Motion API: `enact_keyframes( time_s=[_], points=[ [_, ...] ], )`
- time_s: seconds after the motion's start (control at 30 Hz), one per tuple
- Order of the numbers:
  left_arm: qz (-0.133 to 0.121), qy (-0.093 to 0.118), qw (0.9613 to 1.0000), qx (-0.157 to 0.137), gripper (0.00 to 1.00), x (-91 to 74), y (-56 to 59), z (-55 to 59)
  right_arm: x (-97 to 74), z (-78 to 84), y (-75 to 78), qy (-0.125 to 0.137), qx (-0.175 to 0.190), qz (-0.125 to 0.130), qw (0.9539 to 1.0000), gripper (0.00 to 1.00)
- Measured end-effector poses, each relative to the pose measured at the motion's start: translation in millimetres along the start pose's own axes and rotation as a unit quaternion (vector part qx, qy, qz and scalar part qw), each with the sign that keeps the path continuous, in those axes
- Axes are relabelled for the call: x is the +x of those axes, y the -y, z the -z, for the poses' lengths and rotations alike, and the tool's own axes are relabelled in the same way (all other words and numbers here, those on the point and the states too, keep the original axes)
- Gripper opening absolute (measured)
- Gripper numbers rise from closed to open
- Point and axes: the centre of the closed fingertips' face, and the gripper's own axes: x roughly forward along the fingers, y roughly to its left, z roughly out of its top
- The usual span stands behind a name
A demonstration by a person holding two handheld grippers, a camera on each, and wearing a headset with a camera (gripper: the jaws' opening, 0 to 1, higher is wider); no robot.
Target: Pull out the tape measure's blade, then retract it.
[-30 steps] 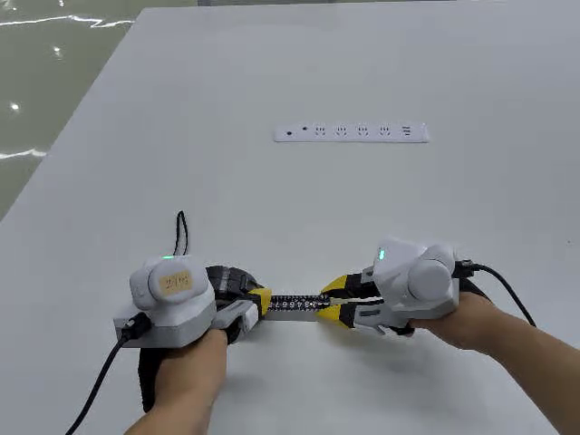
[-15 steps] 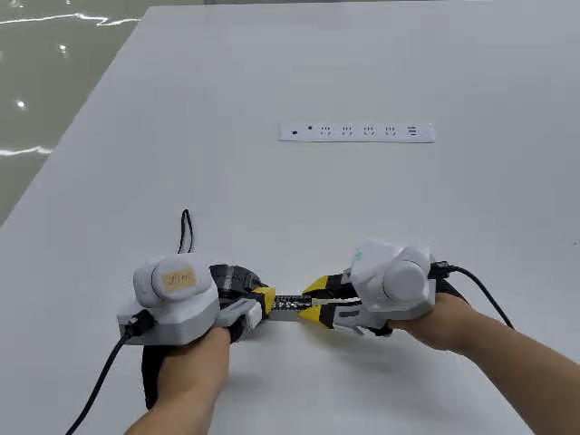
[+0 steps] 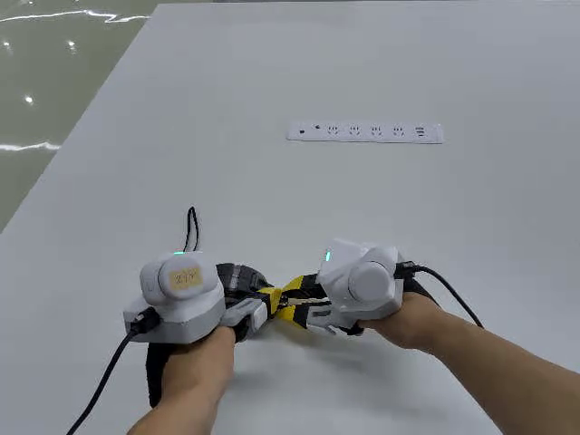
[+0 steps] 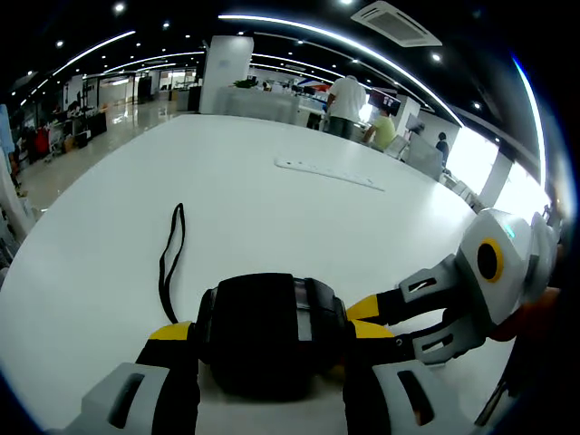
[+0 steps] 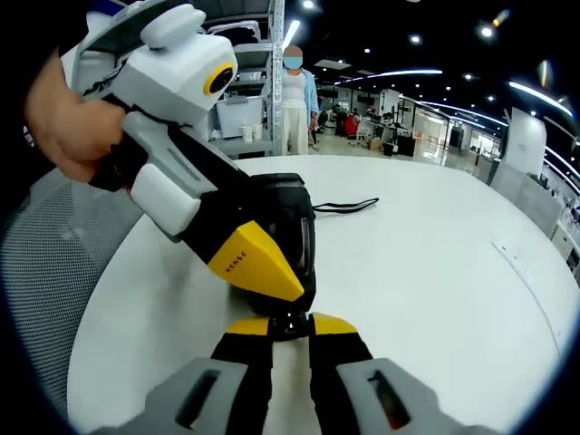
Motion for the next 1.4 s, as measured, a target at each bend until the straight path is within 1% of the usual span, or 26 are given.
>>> enact_keyframes(
  time_s=[0.37,0.57,0.7,0.8,0.83,1.2,1.4],
  points=[
    [-0.003,0.003,1.0,-0.001,0.62,-0.2,0.2,-0.4,0.1,0.7,-0.5,-0.005,-0.007,0.0,1.0,0.14],
    [-0.001,0.001,1.0,-0.002,0.62,-0.1,0.3,-0.3,0.3,0.4,-2.7,-0.006,-0.01,-0.008,0.9999,0.14],
    [-0.001,0.001,1.0,-0.002,0.62,-0.1,0.4,-0.2,0.5,0.3,-2.8,-0.006,-0.011,-0.008,0.9999,0.14],
    [0.002,-0.002,1.0,0.003,0.62,-0.1,0.9,0.4,1.5,0.7,-4.0,-0.008,-0.022,-0.015,0.9996,0.14],
    [-0.001,0.0,1.0,0.004,0.62,-0.1,0.7,0.2,2.5,0.9,-4.3,-0.014,-0.033,-0.019,0.9992,0.14],
    [-0.004,0.002,0.9999,0.009,0.64,0.5,0.5,-0.7,3.3,1.1,-3.6,-0.018,-0.04,-0.017,0.9989,0.15],
    [-0.002,-0.001,1.0,0.002,0.64,0.5,0.4,0.0,3.3,1.3,-3.8,-0.021,-0.038,-0.018,0.9989,0.16]
  ],
)
